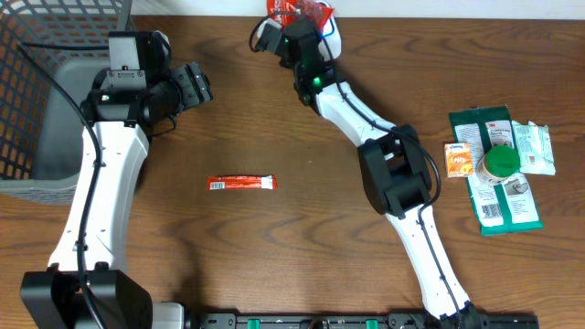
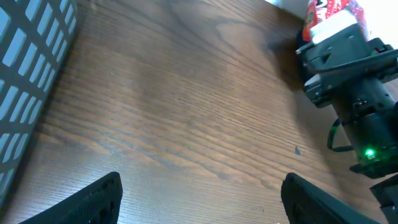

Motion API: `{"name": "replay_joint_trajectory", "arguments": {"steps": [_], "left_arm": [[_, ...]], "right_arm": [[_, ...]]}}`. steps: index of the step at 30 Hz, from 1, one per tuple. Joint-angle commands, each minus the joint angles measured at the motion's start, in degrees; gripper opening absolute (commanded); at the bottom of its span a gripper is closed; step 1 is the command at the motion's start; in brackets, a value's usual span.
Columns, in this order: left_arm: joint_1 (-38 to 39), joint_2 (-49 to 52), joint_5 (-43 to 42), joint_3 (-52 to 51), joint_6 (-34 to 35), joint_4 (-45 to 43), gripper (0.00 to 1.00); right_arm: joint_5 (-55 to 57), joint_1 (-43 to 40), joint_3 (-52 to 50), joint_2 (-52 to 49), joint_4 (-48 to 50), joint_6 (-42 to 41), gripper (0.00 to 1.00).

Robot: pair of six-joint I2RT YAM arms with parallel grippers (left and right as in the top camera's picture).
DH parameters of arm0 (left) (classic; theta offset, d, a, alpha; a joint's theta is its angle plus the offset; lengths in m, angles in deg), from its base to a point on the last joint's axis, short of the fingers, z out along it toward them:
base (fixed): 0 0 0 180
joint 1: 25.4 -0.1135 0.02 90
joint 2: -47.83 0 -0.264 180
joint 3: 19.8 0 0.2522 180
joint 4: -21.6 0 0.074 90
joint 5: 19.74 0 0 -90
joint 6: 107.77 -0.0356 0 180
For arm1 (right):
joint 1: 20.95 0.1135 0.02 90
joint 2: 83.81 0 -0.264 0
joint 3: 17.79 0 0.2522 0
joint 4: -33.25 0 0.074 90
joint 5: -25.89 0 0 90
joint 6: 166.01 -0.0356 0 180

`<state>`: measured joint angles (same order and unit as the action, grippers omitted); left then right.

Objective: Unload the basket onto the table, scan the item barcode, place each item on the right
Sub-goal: 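Hold the Hacks bag barcode against the scanner window with the right gripper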

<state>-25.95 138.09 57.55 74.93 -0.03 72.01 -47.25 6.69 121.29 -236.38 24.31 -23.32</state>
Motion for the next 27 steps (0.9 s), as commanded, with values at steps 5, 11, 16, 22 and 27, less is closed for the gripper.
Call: {"name": "replay_joint_trajectory", "arguments": {"steps": [5,11,16,22,27], "left_arm": [[-0.13,-0.57,0.35,0.26,-0.74,0.09,0.82],[-0.13,-0.57,0.35,0.26,-0.74,0.13,0.82],[-0.13,-0.57,0.35,0.26,-0.74,0.31,0.82],[-0.13,-0.57,0.37,0.26,-0.74,0.42,0.82],[-0.13,-0.57,0.37,0.26,-0.74,0.46,0.82]], "right_arm": [[-1.07,-1.09,0.61,0.74,2.27,-6.84,0.01],[-0.39,-1.09,0.61,1.03,7.21,-6.82,0.01],[-0.22,-1.03,0.61,2.25,7.87,-8.72,0.01],[-0.20,-1.14,0.61,7.26,7.96,-16.70,0.01],[-0.24,-1.05,0.61,14.75,0.22,-21.03,0.01]]}}
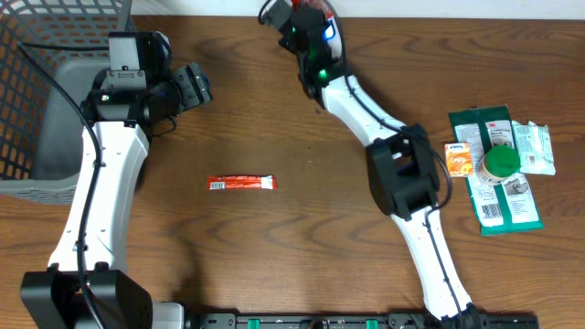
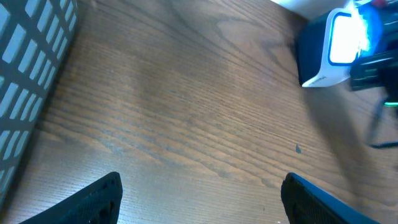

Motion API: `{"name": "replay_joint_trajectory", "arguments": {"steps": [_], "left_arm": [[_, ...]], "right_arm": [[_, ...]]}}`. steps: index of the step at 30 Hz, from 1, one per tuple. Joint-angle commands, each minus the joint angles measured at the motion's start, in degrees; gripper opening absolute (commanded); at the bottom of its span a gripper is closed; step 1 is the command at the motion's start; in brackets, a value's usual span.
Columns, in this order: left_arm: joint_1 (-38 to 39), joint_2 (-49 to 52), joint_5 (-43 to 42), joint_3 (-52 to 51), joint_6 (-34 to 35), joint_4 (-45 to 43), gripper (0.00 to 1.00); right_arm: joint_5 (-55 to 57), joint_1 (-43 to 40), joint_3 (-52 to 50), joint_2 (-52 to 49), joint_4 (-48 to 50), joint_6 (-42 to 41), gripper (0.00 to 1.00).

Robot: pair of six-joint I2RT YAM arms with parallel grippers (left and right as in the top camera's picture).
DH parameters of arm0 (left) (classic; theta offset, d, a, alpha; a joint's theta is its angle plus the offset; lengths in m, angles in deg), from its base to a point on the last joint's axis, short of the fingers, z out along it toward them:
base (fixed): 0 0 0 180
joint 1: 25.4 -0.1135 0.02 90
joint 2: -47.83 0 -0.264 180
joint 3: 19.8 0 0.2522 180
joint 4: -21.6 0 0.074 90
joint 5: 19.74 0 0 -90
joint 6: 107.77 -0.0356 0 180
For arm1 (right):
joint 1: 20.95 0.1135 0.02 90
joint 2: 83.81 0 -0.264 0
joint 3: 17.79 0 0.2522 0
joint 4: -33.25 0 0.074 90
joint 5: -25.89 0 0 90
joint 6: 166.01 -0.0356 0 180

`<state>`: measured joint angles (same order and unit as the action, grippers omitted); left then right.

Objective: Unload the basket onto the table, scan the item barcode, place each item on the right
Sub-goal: 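Hold the Hacks bag barcode against the scanner window with the right gripper, then carry the Hacks bag right and release it near the items pile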

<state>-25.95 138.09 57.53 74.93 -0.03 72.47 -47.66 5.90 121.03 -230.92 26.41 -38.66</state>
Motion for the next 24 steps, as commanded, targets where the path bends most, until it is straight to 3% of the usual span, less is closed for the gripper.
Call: {"name": "replay_joint_trajectory", "arguments": {"steps": [1,5,10,14,18,24], "left_arm": [[-0.13,-0.57,0.39,0.26,-0.74,0.00,0.82],[-0.13,-0.57,0.39,0.26,-0.74,0.00,0.82],[-0.13,-0.57,0.37,0.26,-0.74,0.00,0.82],[-0.13,-0.57,0.37,0.26,-0.74,0.00,0.82],[-0.13,-0.57,0.37,0.26,-0.74,0.00,0.82],[-0.13,-0.57,0.37,0.26,-0.74,0.00,0.82]], "right_arm": [[0.20,-0.24,0.87,10.97,-4.44,-7.06,0.01],[0.17,-0.24,0.87,19.23,-19.34,-15.37,0.01],[-2.40,-1.07,0.87,30.27,-47.01,-31.15,0.01],[-10.93,-3.13,0.87,35.04,-66.84,-37.27,0.01],[-17.09,-6.21,0.04,35.32,-83.69,-38.18,0.01],[-16.81,-10.58,-14.60,35.06,-87.17,-38.16,0.01]]}}
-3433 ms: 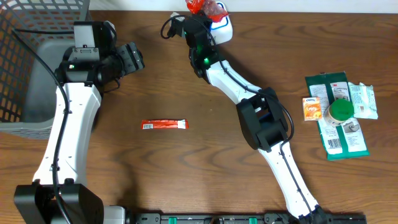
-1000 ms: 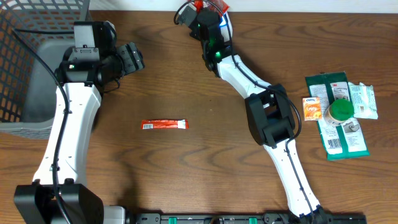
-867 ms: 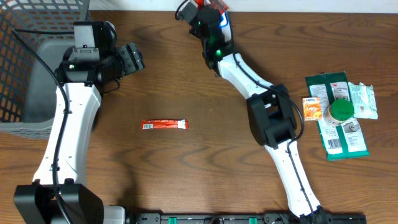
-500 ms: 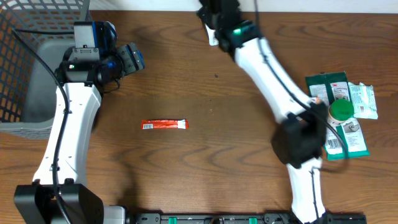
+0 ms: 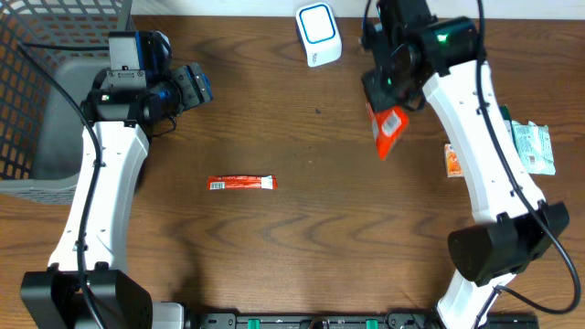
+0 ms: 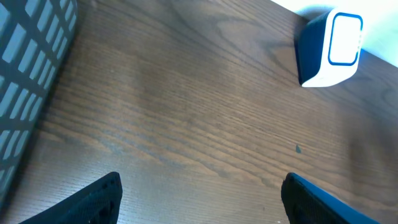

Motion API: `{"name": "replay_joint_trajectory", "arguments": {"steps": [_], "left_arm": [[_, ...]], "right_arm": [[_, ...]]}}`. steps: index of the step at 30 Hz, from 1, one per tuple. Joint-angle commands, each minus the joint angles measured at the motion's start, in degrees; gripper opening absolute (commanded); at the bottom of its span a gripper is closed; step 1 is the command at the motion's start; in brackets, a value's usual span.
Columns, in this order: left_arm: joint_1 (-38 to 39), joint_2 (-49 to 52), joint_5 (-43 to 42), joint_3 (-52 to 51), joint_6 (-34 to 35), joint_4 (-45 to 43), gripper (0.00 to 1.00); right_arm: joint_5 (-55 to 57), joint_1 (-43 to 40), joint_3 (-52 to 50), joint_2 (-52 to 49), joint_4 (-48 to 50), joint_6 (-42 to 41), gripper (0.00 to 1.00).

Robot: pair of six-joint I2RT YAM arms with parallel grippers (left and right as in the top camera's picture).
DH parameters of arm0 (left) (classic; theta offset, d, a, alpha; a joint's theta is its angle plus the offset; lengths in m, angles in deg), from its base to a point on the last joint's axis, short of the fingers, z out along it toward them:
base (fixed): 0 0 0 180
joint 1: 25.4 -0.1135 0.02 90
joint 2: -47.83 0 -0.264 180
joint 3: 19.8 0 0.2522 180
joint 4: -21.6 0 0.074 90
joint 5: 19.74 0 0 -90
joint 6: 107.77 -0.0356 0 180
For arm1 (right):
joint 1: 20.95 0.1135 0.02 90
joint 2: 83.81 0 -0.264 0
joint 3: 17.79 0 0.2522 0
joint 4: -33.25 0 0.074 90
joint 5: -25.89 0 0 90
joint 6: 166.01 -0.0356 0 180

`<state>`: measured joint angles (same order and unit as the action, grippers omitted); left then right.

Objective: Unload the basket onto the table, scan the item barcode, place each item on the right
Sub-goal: 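Carry the Hacks bag right and release it near the items pile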

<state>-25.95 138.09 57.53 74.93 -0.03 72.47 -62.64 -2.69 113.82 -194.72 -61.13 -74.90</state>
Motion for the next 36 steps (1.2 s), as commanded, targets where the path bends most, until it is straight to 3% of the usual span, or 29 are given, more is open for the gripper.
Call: {"name": "replay_joint_trajectory", "arguments": {"steps": [1,5,12,14,18,23,28,36], "left_arm": [[-0.13,-0.57,0.39,0.26,-0.74,0.00,0.82],[-0.13,-0.57,0.39,0.26,-0.74,0.00,0.83],[-0.13,-0.57,0.37,0.26,-0.74,0.00,0.82],[-0.13,-0.57,0.39,0.26,-0.74,0.00,0.82],[-0.13,-0.57,0.39,0.26,-0.74,0.00,0.83],[-0.13,-0.57,0.37,0.26,-0.74,0.00,0.82],[-0.13,-0.57,0.37,0.26,-0.74,0.00,0.82],[-0.13,-0.57,0.37,0.26,-0.74,0.00,0.82]], "right_arm": [[-1.79,-2.67,-10.58,-1.16,1.49,-1.95,0.01],[-1.42,-6.05,-24.90,-1.18,9.84,-1.92,0.01],[4.55,-10.49,-35.67,-1.18,19.34,-1.95,0.03],[6.27,-11.13,-35.56,-1.16,19.30,-1.97,0.39],[2.40,-11.28,-32.81,-1.16,18.40,-1.95,0.60],[-9.88,-10.54,-29.81,-1.16,17.99,-1.92,0.61],[-21.92,-9.03,-30.73,-1.20,21.42,-2.27,0.50],[-14.53,-3.43,-39.60,-1.40,31.19,-10.49,0.44]]}}
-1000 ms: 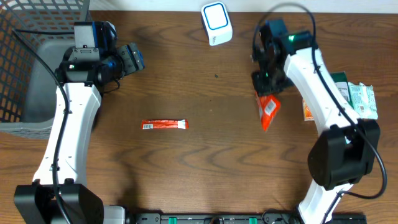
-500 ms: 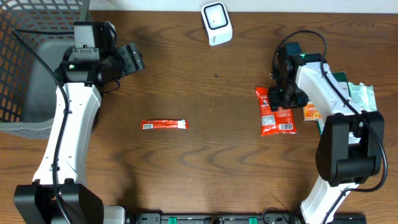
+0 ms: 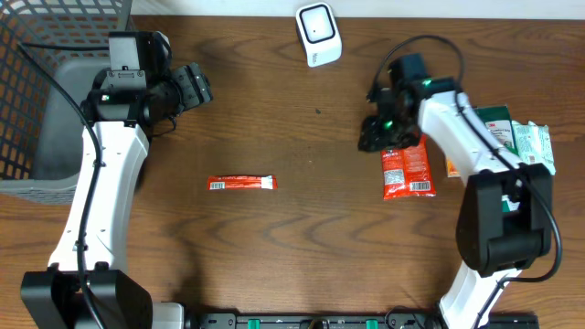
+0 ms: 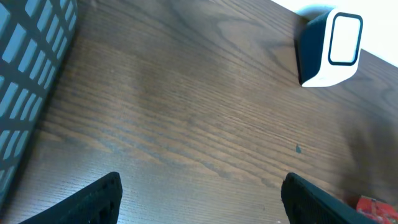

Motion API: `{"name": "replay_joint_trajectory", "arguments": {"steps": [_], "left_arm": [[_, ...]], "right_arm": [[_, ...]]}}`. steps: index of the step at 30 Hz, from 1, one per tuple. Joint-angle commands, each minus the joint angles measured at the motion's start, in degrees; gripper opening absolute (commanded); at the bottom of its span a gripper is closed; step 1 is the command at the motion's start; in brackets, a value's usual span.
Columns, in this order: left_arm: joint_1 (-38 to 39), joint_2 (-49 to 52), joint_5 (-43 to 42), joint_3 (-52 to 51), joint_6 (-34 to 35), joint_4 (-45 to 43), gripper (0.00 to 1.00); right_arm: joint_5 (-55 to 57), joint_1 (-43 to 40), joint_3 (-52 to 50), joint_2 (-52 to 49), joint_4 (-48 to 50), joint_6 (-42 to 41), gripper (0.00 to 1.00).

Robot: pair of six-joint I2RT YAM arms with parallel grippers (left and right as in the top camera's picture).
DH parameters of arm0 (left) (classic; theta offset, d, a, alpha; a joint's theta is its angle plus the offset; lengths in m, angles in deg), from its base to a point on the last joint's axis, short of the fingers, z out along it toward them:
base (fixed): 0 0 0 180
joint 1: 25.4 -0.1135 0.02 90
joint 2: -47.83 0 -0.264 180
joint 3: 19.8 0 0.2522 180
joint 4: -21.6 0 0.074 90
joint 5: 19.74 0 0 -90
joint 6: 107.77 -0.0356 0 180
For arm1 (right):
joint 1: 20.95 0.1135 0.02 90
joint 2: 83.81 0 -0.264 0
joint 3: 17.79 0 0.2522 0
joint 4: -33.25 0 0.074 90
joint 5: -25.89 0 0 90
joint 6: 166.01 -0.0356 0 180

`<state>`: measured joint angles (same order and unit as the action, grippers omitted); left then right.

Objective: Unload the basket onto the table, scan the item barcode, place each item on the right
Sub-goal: 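Carry the Hacks bag right and release it near the items pile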

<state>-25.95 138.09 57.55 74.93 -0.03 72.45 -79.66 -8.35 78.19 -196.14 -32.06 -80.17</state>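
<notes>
The white scanner (image 3: 317,33) stands at the table's back edge, its dark-framed window facing forward; it also shows in the left wrist view (image 4: 329,47). A red snack packet (image 3: 407,171) lies flat on the wood right of the middle, a white label at its near end. My right gripper (image 3: 377,137) sits at the packet's far left corner; its fingers are too dark to tell apart. My left gripper (image 3: 198,84) hangs open over bare wood at the back left, its fingertips (image 4: 99,198) far apart with nothing between them.
A slim red stick packet (image 3: 241,184) lies left of the middle. A grey wire basket (image 3: 41,100) fills the left back corner. At the right edge lies a pile of goods (image 3: 505,164): a green packet, a green-lidded jar, an orange box, a white sachet.
The red packet hung from my right gripper above the table right of the scanner; now it lies flat on the wood with the gripper low at its far edge. The scanner's blue frame light is off.
My right gripper first held the red packet against the scanner at the back edge. Then the scanner's window glowed bright. Afterwards the packet hung to the scanner's right, and now it lies on the table. My left arm stayed still throughout.
</notes>
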Motion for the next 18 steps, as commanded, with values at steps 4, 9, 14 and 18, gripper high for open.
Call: {"name": "replay_joint_trajectory", "arguments": {"steps": [4,9,14,18], "left_arm": [[-0.13,-0.57,0.35,0.26,-0.74,0.02,0.82],[-0.13,-0.57,0.35,0.26,-0.74,0.02,0.82],[-0.13,-0.57,0.37,0.26,-0.74,0.02,0.82],[-0.13,-0.57,0.37,0.26,-0.74,0.02,0.82]], "right_arm": [[13.25,3.98,-7.91,0.02,6.36,-6.86,0.47],[24.65,3.58,-7.98,0.04,3.50,-8.52,0.47],[27.06,3.26,-7.67,0.15,2.25,-10.62,0.51],[13.40,4.46,-4.66,0.37,1.86,-6.47,0.51]]}}
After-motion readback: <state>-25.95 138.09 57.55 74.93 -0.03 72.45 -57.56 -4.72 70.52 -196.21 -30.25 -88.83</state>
